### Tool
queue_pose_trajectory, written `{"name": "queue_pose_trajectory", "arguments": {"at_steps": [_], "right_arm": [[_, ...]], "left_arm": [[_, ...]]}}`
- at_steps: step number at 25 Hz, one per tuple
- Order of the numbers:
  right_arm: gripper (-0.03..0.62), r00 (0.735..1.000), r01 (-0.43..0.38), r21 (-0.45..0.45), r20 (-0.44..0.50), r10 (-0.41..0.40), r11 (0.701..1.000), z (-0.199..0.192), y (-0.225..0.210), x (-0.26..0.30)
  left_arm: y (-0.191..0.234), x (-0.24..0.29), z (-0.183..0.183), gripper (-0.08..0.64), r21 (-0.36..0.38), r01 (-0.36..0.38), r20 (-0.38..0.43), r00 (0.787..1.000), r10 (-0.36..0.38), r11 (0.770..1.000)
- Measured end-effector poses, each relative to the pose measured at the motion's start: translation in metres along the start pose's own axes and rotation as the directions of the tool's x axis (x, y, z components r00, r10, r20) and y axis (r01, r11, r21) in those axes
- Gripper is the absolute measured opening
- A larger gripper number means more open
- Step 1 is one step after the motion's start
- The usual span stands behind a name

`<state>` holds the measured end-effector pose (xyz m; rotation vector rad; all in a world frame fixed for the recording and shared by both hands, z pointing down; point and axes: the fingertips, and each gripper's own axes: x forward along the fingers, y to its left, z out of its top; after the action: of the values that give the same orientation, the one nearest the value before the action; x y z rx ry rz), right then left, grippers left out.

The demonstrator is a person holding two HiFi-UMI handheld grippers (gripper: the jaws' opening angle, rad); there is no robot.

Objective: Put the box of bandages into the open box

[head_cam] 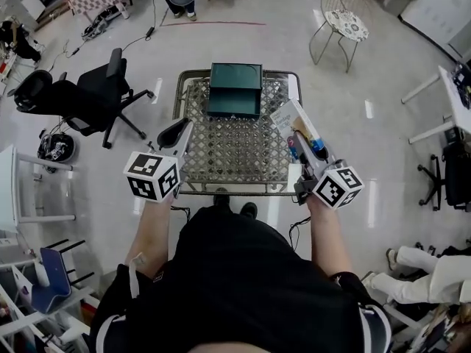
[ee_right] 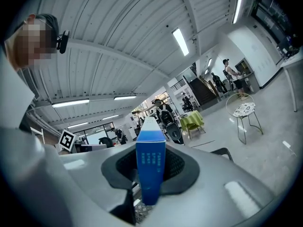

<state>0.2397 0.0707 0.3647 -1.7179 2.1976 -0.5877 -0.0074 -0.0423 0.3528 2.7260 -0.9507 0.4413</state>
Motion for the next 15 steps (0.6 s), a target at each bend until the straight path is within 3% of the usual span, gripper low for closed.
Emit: {"name": "queue_pose_trajectory", "arguments": {"at_steps": [7, 15], "right_arm": [[0.089, 1.000, 0.023, -0.014, -0.009, -0.023, 1.000, 0.006, -0.002, 0.048], [0.089, 0.996, 0.059, 0.009, -0.074, -0.058, 0.998, -0.014, -0.002, 0.098]], "left_arm": [[0.042, 0.026, 0.008, 0.044, -0.022, 0.012, 0.006, 1.000, -0.012, 1.000], [0.071, 0.051, 0.006, 0.043, -0.028, 0.060, 0.012, 0.998, -0.059, 0.998]]}}
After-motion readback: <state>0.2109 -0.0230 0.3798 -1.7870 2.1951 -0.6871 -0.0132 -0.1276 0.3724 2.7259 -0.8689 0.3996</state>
